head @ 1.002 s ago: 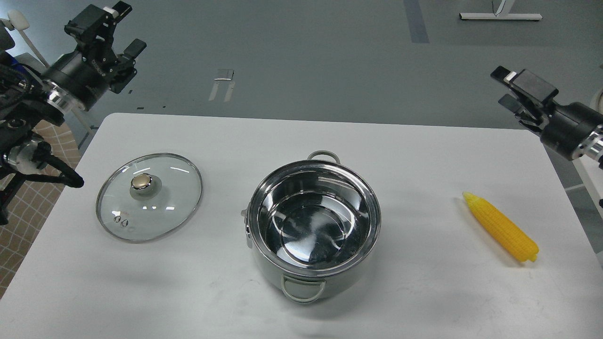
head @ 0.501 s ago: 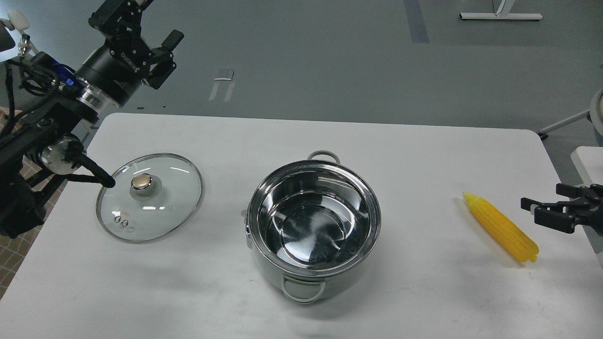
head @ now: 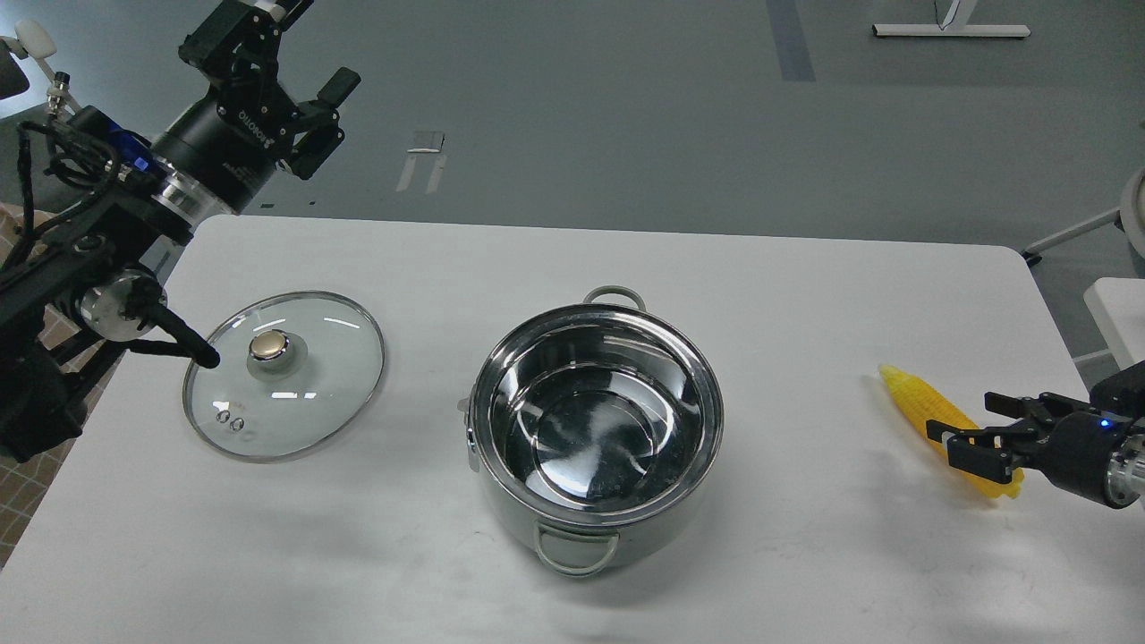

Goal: Open pot and put corn in
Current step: 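Lower the right gripper onto the yellow corn cob and close, then lift the corn cob with the right gripper, then carry the corn cob over the pot and lower it inside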

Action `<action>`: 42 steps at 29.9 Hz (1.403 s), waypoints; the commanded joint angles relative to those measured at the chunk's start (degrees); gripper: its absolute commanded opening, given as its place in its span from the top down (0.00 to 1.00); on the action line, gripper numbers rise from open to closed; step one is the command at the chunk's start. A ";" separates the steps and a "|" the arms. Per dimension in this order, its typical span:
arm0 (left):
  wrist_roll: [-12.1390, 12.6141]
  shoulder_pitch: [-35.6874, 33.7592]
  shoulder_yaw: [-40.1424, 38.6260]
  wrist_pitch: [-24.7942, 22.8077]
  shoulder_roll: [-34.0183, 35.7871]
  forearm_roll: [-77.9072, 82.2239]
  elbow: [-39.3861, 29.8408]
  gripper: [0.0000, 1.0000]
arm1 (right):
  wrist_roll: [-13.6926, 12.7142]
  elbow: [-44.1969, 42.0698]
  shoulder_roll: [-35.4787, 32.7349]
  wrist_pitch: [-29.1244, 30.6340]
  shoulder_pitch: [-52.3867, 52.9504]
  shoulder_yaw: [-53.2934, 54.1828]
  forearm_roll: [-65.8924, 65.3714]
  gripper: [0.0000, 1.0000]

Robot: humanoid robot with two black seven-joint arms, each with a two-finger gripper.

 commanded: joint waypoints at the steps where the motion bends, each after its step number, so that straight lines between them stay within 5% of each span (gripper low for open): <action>1: 0.00 0.24 -0.15 0.02 0.07 -0.06 -0.33 0.10 | -0.01 -2.08 1.94 -0.06 0.58 -2.11 -1.05 0.29; 4: 0.00 0.32 -0.15 0.02 0.07 -0.06 -0.41 0.10 | -0.01 -2.43 2.74 -0.06 0.23 -2.37 -1.22 0.57; 6: 0.00 0.32 -0.15 0.02 0.07 -0.06 -0.41 0.10 | -0.01 -2.61 2.74 -0.06 0.14 -2.38 -1.23 0.66; 9: 0.00 0.32 -0.15 0.02 0.07 -0.06 -0.41 0.10 | -0.01 -2.17 2.30 -1.02 0.23 -2.29 -1.23 0.98; 19: 0.00 0.32 -0.23 0.55 -0.02 -0.15 -0.68 0.10 | -0.01 10.13 -7.45 -1.65 11.99 -2.11 0.53 1.00; 24: 0.00 0.24 -0.15 0.72 -0.72 0.02 -0.68 0.10 | -0.01 13.48 -7.73 4.23 24.62 -4.91 3.95 1.00; 32: 0.00 0.15 0.03 0.99 -0.72 -0.06 -0.68 0.10 | -0.01 12.51 8.33 5.30 49.32 -27.39 14.84 0.99; 42: 0.00 -0.03 0.03 1.16 -0.72 -0.41 -0.59 0.10 | -0.01 13.21 25.49 5.39 56.30 -38.75 17.32 0.98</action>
